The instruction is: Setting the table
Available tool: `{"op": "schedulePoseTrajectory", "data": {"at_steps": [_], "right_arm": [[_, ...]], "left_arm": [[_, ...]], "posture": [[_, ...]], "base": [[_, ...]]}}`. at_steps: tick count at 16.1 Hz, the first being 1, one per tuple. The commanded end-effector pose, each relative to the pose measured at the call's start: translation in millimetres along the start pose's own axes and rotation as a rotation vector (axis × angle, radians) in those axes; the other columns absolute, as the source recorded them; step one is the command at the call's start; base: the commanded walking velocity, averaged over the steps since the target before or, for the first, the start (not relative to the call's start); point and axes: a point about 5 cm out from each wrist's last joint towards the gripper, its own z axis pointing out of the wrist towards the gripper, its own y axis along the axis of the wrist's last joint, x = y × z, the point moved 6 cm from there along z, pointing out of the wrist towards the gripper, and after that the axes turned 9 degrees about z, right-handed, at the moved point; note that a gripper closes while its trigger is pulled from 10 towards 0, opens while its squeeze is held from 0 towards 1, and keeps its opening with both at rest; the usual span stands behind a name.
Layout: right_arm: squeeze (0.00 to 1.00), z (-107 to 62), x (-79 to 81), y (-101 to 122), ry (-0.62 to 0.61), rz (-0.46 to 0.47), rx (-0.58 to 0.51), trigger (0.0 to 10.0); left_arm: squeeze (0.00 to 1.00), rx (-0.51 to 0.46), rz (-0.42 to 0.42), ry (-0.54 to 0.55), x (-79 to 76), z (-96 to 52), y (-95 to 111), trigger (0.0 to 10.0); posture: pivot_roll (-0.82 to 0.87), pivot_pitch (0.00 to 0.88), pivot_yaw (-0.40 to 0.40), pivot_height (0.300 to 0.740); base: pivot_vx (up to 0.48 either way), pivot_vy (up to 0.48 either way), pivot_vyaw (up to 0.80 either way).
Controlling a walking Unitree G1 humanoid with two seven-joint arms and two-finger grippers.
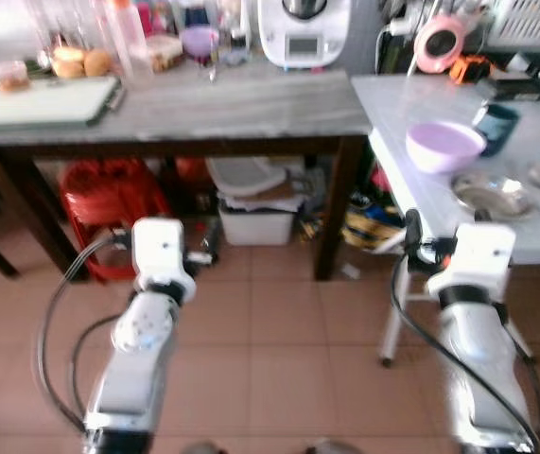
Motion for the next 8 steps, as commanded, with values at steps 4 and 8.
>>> {"op": "schedulePoseTrajectory", "data": {"at_steps": [4,8], "right_arm": [[0.0,-1.3,19.6,-0.5,0.07,-0.026,0.0,10.0],[0.0,-9.5,15.7,-2.9,0.088,-0.028,0.016,10.0]], "left_arm": [[0.0,-0.044,-0.036,-0.002,5.5,1.1,6.1,10.0],[0.0,-0.036,-0.004,-0.007,9.3,-1.3,8.5,10.0]], "posture": [[0.03,0.0,0.037,0.74],[0.04,0.0,0.03,0.74]], "base": [[0.0,0.0,0.0],[0.0,-0.158,0.0]]}}
